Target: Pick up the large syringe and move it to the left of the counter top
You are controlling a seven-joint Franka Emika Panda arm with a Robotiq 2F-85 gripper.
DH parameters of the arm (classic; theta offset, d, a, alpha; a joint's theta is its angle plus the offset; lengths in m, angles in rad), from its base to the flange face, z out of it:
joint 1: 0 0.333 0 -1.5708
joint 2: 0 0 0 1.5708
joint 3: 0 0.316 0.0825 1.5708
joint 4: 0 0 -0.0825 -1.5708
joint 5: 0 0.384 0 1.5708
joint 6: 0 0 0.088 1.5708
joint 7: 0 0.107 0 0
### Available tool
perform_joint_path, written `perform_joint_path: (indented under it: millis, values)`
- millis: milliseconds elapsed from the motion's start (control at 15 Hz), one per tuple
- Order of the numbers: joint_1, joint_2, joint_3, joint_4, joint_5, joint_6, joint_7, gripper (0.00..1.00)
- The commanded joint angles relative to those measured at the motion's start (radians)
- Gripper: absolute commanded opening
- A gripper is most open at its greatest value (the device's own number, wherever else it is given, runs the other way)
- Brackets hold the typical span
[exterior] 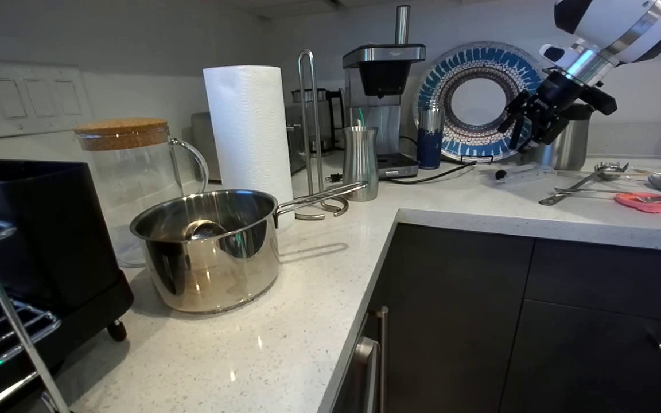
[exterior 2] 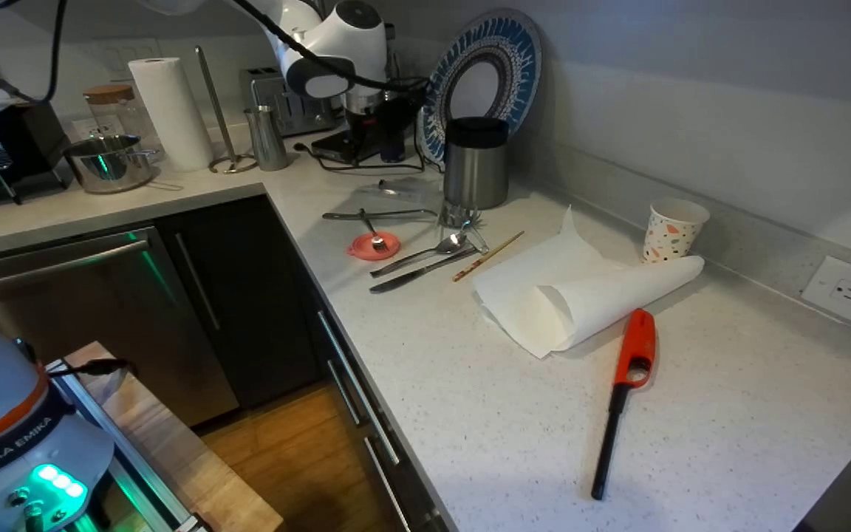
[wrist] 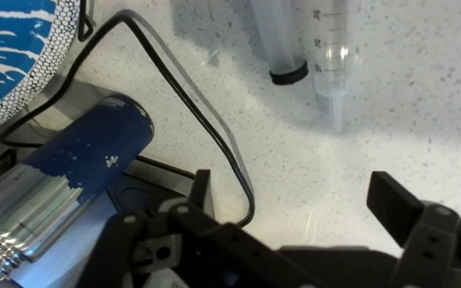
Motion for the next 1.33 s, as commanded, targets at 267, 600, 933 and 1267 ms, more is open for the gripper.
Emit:
perform_joint_path:
  millis: [267, 600, 933, 1267]
  values:
    - [0.036, -0.224, -0.104, -0.173, -0.018, 0.032, 0.414, 1.00]
    - [0.046, -0.321, -0.168, -0.266, -0.127, 0.021, 0.726, 1.00]
    - [0.045, -0.371, -0.204, -0.321, -0.216, -0.069, 1.006, 1.00]
    - [0.052, -0.389, -0.232, -0.299, -0.148, -0.228, 1.075, 1.00]
